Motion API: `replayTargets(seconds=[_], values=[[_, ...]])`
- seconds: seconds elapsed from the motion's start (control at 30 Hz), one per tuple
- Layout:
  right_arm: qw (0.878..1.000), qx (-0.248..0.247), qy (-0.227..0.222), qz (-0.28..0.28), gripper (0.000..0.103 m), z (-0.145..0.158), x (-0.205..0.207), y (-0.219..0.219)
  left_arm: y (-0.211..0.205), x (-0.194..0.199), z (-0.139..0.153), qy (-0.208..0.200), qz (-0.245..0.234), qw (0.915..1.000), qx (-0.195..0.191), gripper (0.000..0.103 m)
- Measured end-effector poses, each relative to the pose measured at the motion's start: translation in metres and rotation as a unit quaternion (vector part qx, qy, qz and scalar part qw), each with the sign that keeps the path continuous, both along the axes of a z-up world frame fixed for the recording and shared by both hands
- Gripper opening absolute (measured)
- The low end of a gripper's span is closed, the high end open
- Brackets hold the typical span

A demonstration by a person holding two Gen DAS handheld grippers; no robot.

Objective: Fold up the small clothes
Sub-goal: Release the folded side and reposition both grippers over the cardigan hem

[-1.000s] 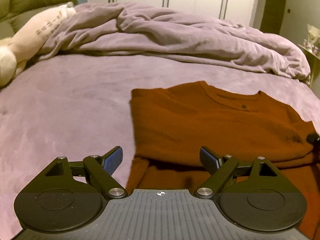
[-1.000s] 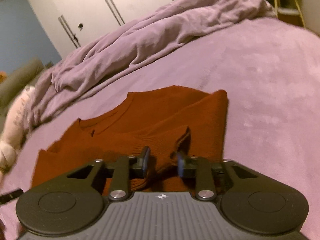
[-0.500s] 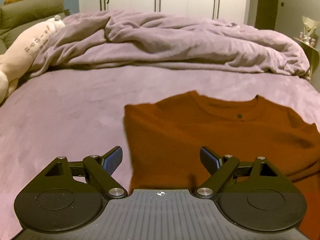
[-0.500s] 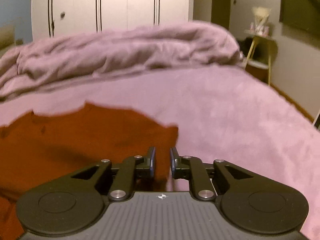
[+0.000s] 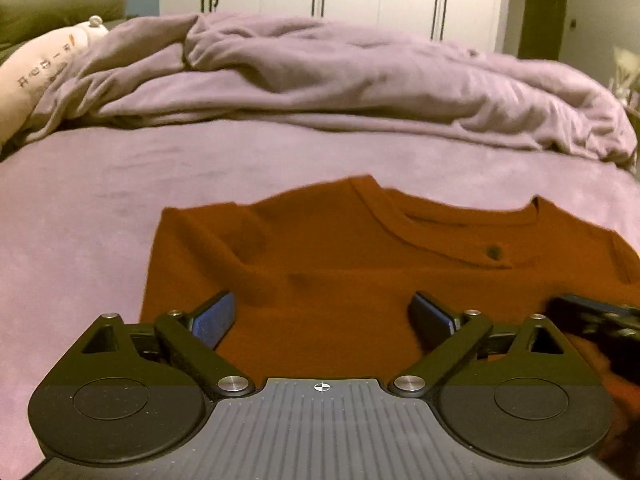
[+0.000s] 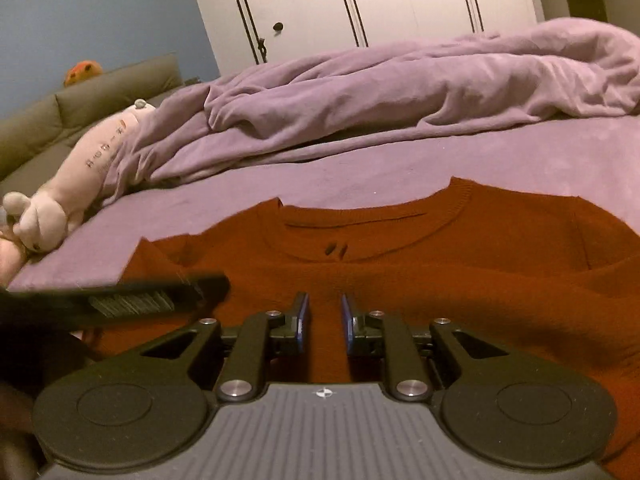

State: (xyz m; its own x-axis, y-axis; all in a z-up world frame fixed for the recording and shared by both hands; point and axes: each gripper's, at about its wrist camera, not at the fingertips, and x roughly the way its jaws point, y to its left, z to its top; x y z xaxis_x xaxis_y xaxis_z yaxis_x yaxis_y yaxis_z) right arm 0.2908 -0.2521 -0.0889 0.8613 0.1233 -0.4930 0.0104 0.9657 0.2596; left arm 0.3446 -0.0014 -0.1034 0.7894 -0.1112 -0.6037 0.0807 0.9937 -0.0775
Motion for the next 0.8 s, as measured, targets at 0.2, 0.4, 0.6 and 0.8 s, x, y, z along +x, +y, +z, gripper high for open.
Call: replayTargets(seconds=[0.2,0.4,0.6,0.8], values=[[0.997,0.013,0.020,-0.079,0.013,-0.005,-0.023,-0.075,0.020,-0.002,0.002,-0.004,-0.013,0.9999,-0.006,0.099],[0.984,0.013,0.037,-0.176,0.002,-0.004,-0.052,-0.126,0.033,-0.009,0.005,0.011,0.034,0.9979,0.053,0.102],[0.988,-0.023,0.027,-0.151,0.029,0.018,-0.070,-0.099,0.051,-0.024,0.011,0.039,0.055,0.9973,0.028,0.102],[0.987,-0.097,0.051,-0.115,0.032,0.014,-0.081,-0.075,0.051,-0.036,0.015,0.045,0.042,0.9970,0.046,0.102]])
